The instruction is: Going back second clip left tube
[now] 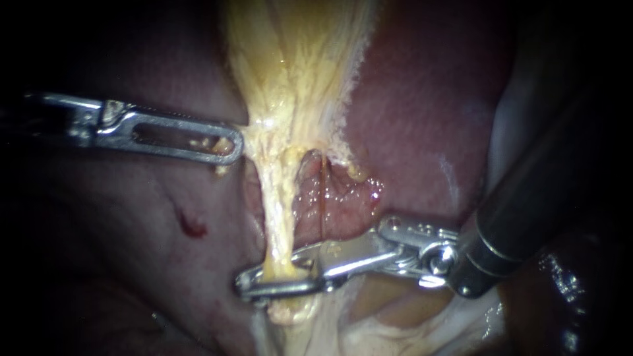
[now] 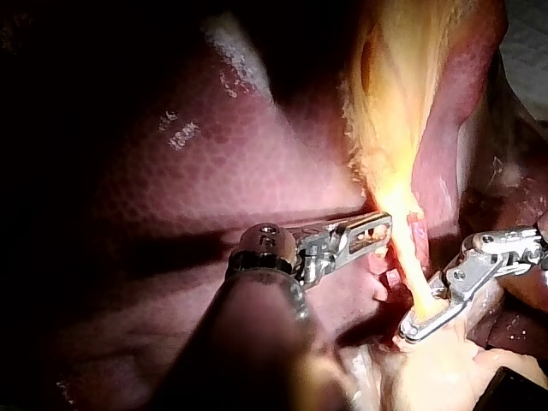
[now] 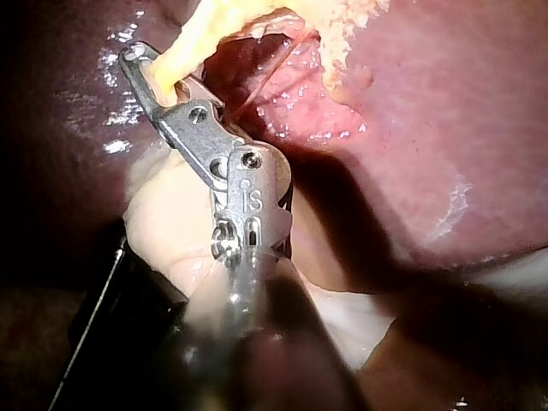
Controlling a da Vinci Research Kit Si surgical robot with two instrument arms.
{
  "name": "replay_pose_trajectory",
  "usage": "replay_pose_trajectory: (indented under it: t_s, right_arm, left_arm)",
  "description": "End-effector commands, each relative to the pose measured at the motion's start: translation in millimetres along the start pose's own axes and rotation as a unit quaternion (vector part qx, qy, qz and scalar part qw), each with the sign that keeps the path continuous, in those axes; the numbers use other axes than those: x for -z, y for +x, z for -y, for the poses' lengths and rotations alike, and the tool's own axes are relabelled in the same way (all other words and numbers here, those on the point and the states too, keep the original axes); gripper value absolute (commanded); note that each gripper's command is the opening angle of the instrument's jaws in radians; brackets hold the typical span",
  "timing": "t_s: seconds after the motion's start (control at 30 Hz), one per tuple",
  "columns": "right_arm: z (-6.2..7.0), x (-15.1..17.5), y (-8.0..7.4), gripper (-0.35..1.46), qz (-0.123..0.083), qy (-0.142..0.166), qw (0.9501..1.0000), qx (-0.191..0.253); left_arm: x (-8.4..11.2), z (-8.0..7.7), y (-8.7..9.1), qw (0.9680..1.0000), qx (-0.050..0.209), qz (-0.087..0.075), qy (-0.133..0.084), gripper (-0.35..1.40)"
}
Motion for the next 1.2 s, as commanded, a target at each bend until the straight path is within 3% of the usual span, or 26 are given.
replay_pose_trajectory:
  t_s: [0.03, 0.53, 0.57, 0.7, 0.77, 0.9, 1.2]
  right_arm:
    - [0.0, -0.1, 0.1, -0.35, -0.001, 0.000, 1.0000, 0.000]
    - [0.1, 0.0, 0.1, -0.35, 0.000, -0.005, 0.9999, 0.009]
    - [0.1, 0.0, 0.0, -0.31, 0.000, -0.006, 0.9994, 0.033]
    - [0.0, 0.0, 0.0, 0.37, -0.004, -0.033, 0.9973, 0.066]
    - [-0.1, 0.0, -0.1, 0.45, -0.008, -0.062, 0.9951, 0.077]
    - [-0.7, 0.2, -0.1, 0.49, -0.011, -0.092, 0.9904, 0.103]
    - [-3.4, 2.2, -0.4, 0.50, -0.003, -0.164, 0.9682, 0.189]
  left_arm:
    - [0.0, 0.0, 0.0, 1.0000, 0.000, 0.000, 0.000, -0.35]
    - [0.0, 0.0, 0.0, 1.0000, 0.000, 0.000, 0.000, -0.35]
    - [0.0, 0.0, 0.0, 1.0000, 0.000, 0.000, 0.000, -0.35]
    - [0.0, 0.0, 0.0, 1.0000, 0.000, 0.000, 0.000, -0.35]
    - [0.0, 0.1, 0.0, 1.0000, 0.000, 0.000, 0.000, -0.35]
    - [0.0, 0.1, 0.0, 1.0000, 0.000, 0.000, 0.000, -0.35]
    - [0.0, 0.1, 0.0, 1.0000, 0.000, 0.000, 0.000, -0.35]
